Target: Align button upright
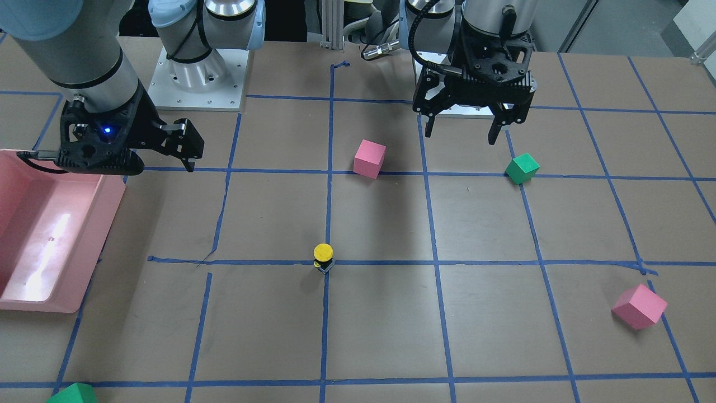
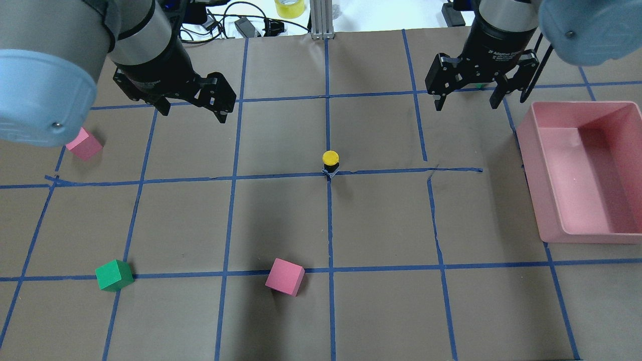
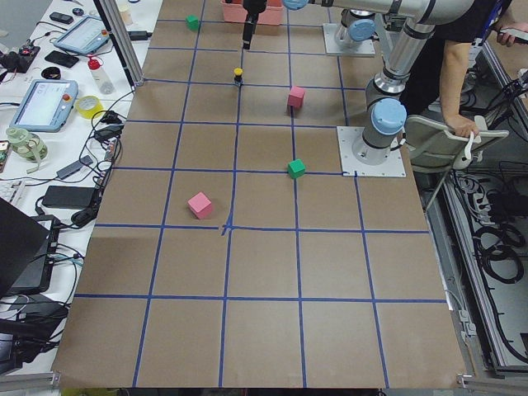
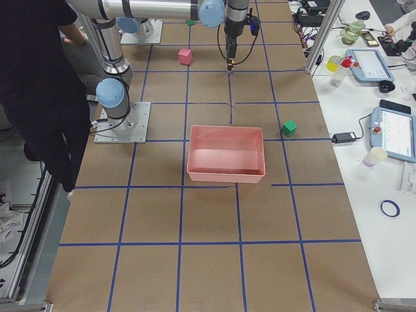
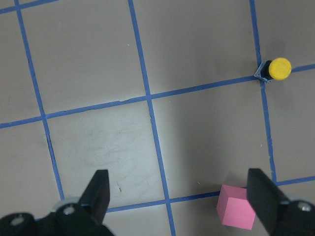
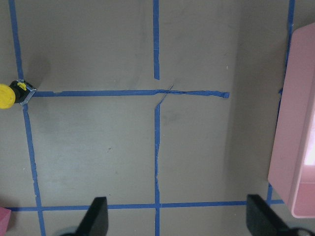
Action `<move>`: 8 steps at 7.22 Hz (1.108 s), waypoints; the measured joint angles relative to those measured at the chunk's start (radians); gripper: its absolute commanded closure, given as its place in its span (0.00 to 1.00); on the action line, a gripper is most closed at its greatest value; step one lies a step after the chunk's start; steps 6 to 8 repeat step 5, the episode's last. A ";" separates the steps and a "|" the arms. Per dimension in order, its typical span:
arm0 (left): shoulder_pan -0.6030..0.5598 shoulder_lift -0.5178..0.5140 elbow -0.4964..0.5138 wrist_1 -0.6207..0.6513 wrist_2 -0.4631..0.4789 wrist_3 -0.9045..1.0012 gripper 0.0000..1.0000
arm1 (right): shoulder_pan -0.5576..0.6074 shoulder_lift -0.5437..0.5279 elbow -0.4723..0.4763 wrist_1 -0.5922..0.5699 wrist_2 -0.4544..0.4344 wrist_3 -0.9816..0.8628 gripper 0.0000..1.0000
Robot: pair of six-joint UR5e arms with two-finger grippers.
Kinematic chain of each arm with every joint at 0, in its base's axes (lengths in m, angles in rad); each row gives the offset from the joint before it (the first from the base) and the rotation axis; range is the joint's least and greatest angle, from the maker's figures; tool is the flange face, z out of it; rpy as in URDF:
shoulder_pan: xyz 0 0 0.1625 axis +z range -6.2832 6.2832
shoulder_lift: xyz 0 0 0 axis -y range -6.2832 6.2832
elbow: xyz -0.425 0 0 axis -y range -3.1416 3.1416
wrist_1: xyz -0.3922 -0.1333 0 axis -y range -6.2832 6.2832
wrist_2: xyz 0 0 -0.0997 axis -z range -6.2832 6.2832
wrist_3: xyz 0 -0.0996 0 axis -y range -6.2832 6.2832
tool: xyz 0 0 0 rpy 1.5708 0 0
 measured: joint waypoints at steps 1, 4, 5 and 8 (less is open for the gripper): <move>0.001 -0.001 -0.001 0.002 -0.003 -0.063 0.00 | -0.001 0.001 0.000 0.002 -0.005 0.000 0.00; 0.001 0.011 -0.015 -0.020 -0.017 -0.147 0.00 | 0.000 0.002 0.005 0.002 -0.009 -0.001 0.00; 0.000 0.014 -0.017 -0.022 -0.018 -0.150 0.00 | 0.001 0.002 0.007 0.002 -0.009 0.000 0.00; 0.000 0.014 -0.017 -0.022 -0.018 -0.150 0.00 | 0.001 0.002 0.007 0.002 -0.009 0.000 0.00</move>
